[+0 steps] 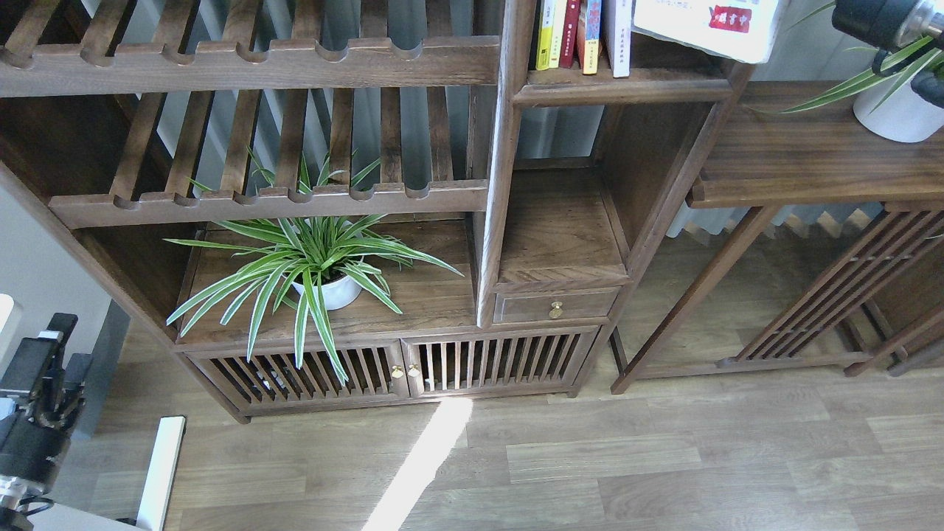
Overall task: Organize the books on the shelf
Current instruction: 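Insert the white book into the compartment beside the standing books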
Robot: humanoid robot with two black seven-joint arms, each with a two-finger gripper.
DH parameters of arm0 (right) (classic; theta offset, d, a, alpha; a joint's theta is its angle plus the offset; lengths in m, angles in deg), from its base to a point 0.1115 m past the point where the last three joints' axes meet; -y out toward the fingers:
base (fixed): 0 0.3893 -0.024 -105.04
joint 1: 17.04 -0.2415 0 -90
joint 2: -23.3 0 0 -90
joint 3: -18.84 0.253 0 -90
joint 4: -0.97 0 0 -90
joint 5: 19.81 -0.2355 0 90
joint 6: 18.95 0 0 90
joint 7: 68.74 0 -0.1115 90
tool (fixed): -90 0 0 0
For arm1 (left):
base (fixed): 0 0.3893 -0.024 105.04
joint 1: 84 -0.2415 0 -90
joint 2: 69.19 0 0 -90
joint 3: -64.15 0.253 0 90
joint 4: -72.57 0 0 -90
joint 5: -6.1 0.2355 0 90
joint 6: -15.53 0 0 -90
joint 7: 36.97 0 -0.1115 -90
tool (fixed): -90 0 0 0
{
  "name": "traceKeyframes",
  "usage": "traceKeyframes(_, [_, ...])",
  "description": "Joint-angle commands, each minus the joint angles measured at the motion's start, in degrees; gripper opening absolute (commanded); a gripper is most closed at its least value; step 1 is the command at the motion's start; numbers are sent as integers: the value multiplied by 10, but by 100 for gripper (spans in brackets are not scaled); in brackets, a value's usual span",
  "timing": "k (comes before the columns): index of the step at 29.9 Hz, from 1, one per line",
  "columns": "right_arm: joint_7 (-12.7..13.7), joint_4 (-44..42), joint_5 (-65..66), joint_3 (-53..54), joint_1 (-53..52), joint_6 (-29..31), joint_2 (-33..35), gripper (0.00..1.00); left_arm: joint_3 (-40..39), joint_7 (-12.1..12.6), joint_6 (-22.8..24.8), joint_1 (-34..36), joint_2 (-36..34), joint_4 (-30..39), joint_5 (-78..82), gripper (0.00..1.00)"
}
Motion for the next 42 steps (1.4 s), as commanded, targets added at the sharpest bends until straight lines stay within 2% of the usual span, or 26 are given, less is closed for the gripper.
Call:
traceKeyframes(1, [0,-9,6,-1,-8,0,1,5,0,1,0,1,0,0,0,95])
traceKeyframes(6, [0,-30,24,-2,-31,-3,-4,5,5,1,0,-1,0,0,0,95])
traceKeyframes(15, [0,-69,80,-22,-75,-26,-77,6,5,0,0,-3,1,0,0,96])
traceKeyframes(25, [-2,-108,103,-22,-76,-34,-85,6,4,0,0,-5,0,0,0,96])
traceKeyframes(29, [-6,-130,119,-18,-85,-36,-112,6,7,1,0,-5,3,0,2,96])
traceKeyframes(36, [-31,-152,139,-18,-102,-64,-149,6,8,1,0,-6,3,0,2,96])
traceKeyframes(42, [-91,-177,169,-16,-106,-76,-171,5,7,0,0,-7,4,-1,2,96])
